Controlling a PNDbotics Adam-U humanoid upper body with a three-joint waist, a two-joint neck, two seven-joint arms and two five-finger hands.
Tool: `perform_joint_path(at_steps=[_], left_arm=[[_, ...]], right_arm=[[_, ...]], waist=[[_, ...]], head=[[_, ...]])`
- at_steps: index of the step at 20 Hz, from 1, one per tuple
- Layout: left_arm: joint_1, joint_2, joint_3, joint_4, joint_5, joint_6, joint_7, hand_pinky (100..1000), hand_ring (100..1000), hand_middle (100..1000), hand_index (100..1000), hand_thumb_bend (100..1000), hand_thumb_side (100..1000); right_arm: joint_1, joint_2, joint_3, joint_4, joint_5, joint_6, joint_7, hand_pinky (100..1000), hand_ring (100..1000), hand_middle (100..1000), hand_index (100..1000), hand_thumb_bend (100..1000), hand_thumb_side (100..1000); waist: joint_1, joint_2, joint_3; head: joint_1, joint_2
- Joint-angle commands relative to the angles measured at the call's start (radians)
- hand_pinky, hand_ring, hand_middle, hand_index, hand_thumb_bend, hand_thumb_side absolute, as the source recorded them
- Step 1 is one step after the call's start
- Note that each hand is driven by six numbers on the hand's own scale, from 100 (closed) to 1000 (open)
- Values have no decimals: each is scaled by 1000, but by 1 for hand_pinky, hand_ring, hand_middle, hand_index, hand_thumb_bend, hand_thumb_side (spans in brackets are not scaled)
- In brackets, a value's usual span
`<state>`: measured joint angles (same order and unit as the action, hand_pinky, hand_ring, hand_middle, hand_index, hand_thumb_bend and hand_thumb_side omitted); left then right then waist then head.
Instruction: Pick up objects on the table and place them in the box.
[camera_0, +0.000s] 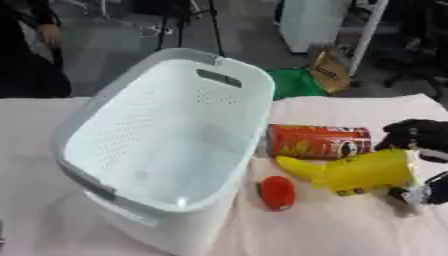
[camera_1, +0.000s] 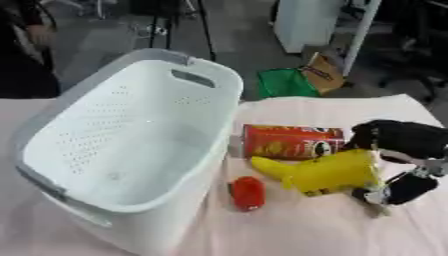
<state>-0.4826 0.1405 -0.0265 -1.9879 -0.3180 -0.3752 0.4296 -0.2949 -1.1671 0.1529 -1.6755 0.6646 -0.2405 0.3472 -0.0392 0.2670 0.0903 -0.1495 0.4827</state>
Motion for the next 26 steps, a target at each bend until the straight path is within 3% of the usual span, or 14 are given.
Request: perform_joint_path(at_steps=[1,16,26], left_arm=[[-7,0,0,-12,-5,-1,-3,903,945,1000,1000,224,1000],[0,-1,-2,-12,-6,-4,-7,903,945,1000,1000,229,1000],[7,2,-2,-12,-12,-7,-9,902,944,1000,1000,234,1000]], right_arm=[[-6,-57,-26,-36,-12,9,-5,1000,1000,791,458,100,560],[-8,-125,-72,-117,-77,46,-31,1000,1000,779,439,100,524],[-18,-183,-111,-137,-118,73,-61,1000,1000,774,429,100,499]], waist=[[-3,-20,0],[-12,-38,-11],[-25,-60,-18]], head=[[-1,-8],[13,-15],[48,-17]])
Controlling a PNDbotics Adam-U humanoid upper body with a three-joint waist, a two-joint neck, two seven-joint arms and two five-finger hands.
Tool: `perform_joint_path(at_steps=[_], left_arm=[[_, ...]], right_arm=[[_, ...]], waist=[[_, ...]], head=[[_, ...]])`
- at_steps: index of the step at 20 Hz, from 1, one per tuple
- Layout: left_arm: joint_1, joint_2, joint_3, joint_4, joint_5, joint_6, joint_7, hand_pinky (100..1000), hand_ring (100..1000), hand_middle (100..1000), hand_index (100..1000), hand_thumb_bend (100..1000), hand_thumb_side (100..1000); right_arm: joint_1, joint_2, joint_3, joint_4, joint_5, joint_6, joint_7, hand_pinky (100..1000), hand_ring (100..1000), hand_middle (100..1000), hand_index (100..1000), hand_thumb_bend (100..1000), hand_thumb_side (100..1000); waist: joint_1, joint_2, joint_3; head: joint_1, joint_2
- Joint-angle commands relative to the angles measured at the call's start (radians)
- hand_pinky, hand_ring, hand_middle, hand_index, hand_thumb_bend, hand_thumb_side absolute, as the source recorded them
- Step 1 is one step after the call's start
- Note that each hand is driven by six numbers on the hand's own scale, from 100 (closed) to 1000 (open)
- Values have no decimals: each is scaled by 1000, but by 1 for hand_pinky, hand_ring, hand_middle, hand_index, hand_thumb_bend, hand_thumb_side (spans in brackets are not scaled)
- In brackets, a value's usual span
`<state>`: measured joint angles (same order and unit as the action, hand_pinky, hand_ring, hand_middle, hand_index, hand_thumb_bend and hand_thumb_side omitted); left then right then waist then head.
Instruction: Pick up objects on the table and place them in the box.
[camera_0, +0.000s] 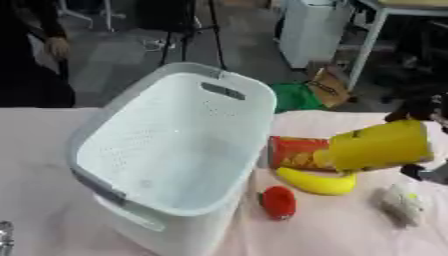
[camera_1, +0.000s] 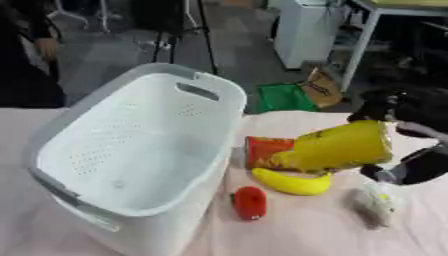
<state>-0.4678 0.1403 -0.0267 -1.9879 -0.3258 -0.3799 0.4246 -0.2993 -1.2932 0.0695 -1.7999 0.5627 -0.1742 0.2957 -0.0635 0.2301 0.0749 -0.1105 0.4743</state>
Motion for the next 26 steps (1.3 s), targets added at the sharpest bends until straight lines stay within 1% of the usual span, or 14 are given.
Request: perform_joint_path(at_steps=[1,6,9,14,19,20,21,26], left_arm=[[-7,3,-2,-12,-5,-3,-5,902,944,1000,1000,234,1000],[-3,4,-2,-12,-9,-4,-7,902,944,1000,1000,238,1000],[0,5,-4,-12,-11,-7,-8,902,944,1000,1000,239,1000],[5,6,-7,-12,-13,-10,-12,902,944,1000,1000,241,1000],[7,8,-9,-12,-14,-15,-14,902,944,1000,1000,244,1000],[7,8,-10,-12,-14,-15,-14,902,944,1000,1000,226,1000],[7,9,-10,-12,-14,-16,-14,902,944,1000,1000,245,1000],[4,10,-13,-12,-13,-19,-16,902,944,1000,1000,244,1000]], right_arm=[[-17,-62,-33,-10,-22,10,-14,1000,1000,773,427,100,498],[-38,-82,-54,1,-58,18,-30,1000,1000,767,408,100,484],[-67,-95,-69,7,-80,24,-42,1000,1000,767,406,100,480],[-116,-104,-81,19,-106,26,-49,1000,1000,766,401,100,469],[-174,-91,-80,37,-138,27,-45,1000,1000,761,388,100,461],[-186,-88,-78,41,-144,26,-43,1000,1000,760,387,100,460],[-198,-84,-77,43,-149,25,-41,1000,1000,759,384,100,459],[-257,-63,-70,54,-171,22,-31,1000,1000,754,374,100,460]], waist=[[-4,-27,-3],[-14,-39,-1],[-24,-49,0],[-38,-62,6],[-53,-67,22],[-55,-68,25],[-57,-68,30],[-68,-65,49]], head=[[13,-9],[24,-9],[30,-10],[33,-12],[28,-12],[27,-12],[23,-10],[10,-12]])
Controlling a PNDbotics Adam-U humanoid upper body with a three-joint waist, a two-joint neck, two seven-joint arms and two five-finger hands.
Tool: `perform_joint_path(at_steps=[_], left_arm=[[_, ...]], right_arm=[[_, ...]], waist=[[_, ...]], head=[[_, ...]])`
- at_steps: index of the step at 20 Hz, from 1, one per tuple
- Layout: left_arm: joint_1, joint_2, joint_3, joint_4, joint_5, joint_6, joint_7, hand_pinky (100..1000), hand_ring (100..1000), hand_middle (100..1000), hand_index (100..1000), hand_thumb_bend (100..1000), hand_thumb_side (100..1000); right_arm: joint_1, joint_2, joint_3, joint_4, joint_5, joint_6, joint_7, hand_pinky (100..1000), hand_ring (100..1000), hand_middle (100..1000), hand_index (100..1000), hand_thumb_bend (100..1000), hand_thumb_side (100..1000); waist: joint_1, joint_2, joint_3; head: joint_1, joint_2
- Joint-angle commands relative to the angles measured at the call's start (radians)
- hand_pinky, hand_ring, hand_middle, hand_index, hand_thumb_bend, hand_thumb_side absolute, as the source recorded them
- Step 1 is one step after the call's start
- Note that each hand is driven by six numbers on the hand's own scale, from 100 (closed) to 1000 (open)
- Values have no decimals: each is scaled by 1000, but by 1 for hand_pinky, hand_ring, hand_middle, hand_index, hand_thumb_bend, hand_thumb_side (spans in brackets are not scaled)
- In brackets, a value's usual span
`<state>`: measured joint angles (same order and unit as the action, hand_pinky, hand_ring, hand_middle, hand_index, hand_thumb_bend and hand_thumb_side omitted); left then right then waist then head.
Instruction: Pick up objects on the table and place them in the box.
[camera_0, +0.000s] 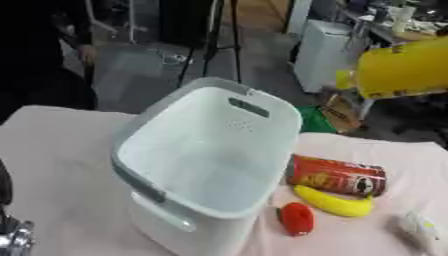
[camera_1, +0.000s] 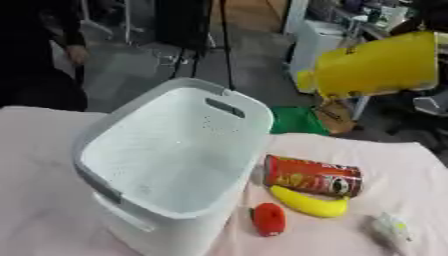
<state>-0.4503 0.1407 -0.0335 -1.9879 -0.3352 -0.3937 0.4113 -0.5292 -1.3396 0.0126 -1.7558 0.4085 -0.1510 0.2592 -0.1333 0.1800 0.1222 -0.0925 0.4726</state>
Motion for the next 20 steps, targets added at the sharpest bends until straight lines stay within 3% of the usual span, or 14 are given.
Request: perform_joint_path(at_steps=[1,20], left_arm=[[-14,10,-7,-12,-3,-5,-3,902,944,1000,1000,244,1000],[-39,-1,-16,-12,5,-18,-6,903,944,1000,1000,246,1000]], right_arm=[[-37,-12,-11,12,-20,-2,8,1000,1000,753,373,100,461],[-255,143,103,13,-40,-50,122,1000,998,737,365,100,490]], waist=[[0,-14,5],[-24,12,86]], head=[[-10,-11],[-67,-54]])
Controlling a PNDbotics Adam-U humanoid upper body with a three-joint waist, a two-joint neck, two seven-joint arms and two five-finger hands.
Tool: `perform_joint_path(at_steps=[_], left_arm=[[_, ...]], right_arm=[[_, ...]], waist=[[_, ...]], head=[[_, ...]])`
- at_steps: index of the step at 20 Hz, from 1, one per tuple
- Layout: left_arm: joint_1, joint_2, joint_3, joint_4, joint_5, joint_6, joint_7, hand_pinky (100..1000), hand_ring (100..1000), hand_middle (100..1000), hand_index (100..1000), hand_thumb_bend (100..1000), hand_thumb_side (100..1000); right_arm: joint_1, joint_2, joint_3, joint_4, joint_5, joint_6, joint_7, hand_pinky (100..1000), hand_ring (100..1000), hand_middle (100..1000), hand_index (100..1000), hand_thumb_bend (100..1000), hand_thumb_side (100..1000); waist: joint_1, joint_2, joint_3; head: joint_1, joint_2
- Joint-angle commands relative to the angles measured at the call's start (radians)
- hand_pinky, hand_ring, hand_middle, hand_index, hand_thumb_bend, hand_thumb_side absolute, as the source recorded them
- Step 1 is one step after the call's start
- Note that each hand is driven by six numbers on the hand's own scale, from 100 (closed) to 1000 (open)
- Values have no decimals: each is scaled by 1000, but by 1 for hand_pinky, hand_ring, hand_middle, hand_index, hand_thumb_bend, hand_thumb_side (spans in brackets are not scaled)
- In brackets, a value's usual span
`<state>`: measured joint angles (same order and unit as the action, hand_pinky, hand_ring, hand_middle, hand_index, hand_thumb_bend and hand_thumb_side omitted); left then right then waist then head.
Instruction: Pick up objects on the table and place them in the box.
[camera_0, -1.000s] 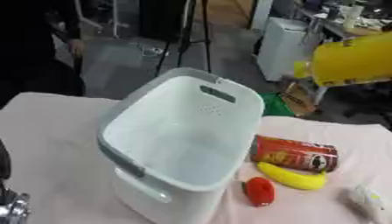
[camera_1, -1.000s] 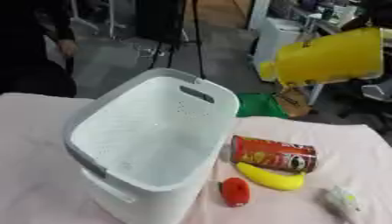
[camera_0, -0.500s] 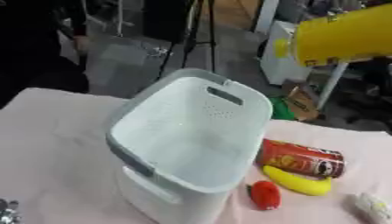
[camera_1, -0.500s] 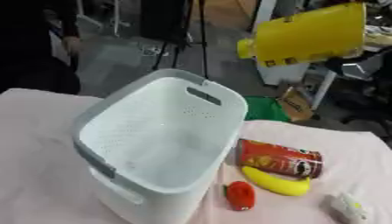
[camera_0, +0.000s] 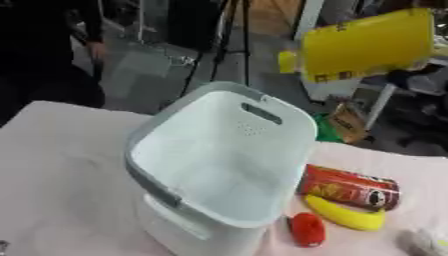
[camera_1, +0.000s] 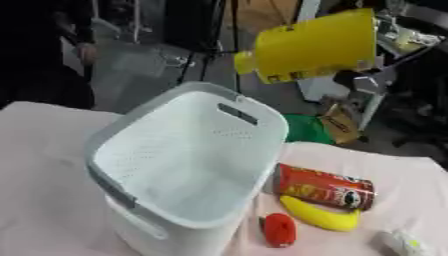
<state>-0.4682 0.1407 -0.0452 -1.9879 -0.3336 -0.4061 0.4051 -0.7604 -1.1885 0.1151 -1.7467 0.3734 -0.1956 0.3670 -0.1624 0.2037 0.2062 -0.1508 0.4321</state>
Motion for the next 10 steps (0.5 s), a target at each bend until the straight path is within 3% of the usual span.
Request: perform_joint_path(at_steps=[1,10], left_arm=[[-23,-2,-5,-12,4,-6,0,903,944,1000,1000,246,1000],[-34,-8,-9,-12,9,-13,-2,903,944,1000,1000,247,1000]], right_arm=[[-31,1,8,5,-3,-9,20,1000,998,735,365,100,494],[-104,81,76,27,27,-38,79,1000,997,736,375,100,507]], waist=[[4,-9,7],[-5,3,32]], head=[[-12,-16],[-34,-20]])
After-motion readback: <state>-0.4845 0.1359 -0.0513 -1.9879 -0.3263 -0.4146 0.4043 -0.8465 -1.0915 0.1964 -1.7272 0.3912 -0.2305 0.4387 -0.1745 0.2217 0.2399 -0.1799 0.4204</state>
